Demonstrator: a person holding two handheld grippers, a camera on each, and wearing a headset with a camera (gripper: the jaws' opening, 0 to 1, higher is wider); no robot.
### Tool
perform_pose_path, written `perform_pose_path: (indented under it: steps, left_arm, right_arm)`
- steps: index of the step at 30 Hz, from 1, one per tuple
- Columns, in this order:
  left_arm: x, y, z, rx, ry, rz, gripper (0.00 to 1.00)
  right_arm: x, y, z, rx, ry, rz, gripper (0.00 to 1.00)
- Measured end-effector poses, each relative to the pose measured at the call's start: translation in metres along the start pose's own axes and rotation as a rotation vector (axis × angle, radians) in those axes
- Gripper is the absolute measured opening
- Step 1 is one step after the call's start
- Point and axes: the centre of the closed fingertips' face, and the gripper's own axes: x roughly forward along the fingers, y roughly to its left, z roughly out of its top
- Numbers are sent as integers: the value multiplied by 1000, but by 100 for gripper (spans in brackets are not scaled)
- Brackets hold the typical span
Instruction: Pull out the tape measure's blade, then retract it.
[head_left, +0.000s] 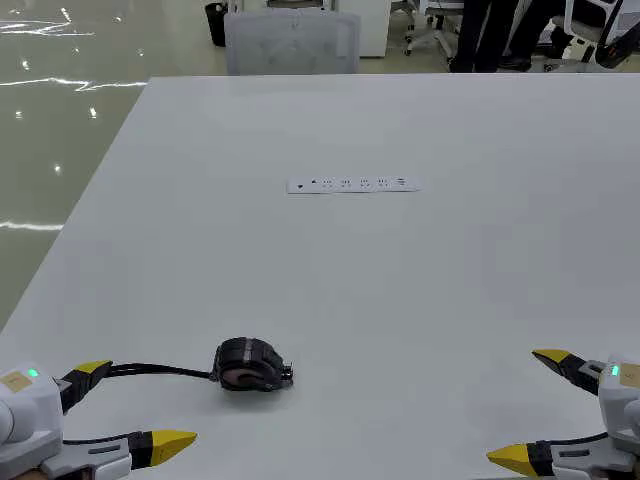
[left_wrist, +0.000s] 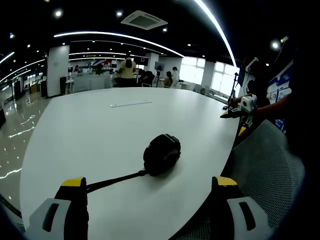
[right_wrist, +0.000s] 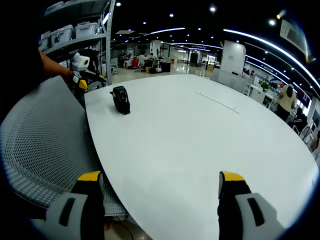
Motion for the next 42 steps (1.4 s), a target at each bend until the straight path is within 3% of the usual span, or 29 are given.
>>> perform_pose_path:
  steps: [26,35,42]
  left_arm:
    - [-3,9,4,0,1,10,99]
    - [-1,4,3,31,19,-23,100]
    - [1,8,6,65,38,-20,100]
  right_arm:
    - [1,-1,1,-2,14,6,99]
    - [0,-3,4,15,7,10,99]
    - [-1,-8,9,6,3,2,99]
